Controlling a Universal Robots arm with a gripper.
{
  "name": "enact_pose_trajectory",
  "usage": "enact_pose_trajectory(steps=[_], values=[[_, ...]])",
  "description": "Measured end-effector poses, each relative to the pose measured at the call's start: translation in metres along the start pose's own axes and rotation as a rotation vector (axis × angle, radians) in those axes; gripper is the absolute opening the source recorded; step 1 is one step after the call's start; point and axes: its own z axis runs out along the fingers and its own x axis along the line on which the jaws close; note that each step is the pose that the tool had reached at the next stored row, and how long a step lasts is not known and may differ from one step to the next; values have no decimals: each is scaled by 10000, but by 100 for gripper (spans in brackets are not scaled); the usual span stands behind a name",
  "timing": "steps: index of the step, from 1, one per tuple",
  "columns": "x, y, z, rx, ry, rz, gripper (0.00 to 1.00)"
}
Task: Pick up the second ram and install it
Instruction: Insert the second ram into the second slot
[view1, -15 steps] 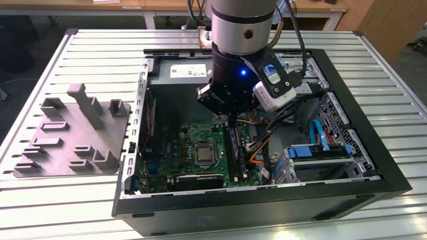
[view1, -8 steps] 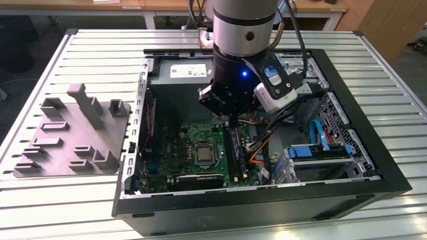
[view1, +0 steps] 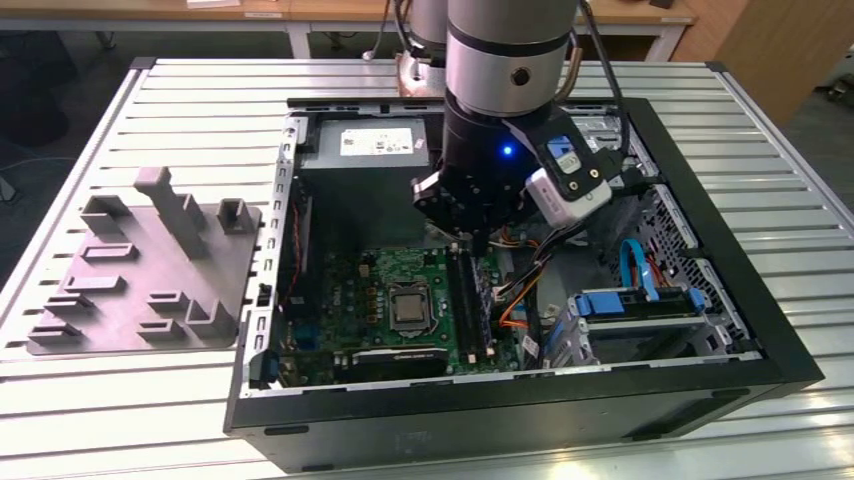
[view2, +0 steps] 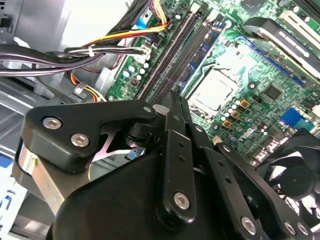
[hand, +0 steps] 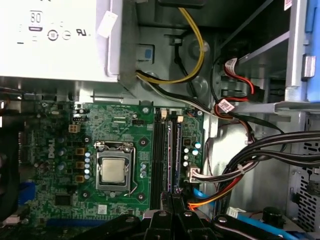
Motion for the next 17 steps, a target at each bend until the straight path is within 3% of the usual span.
enact_pose_trajectory(steps=[17], values=[[9,9,245,4,2,34,11]])
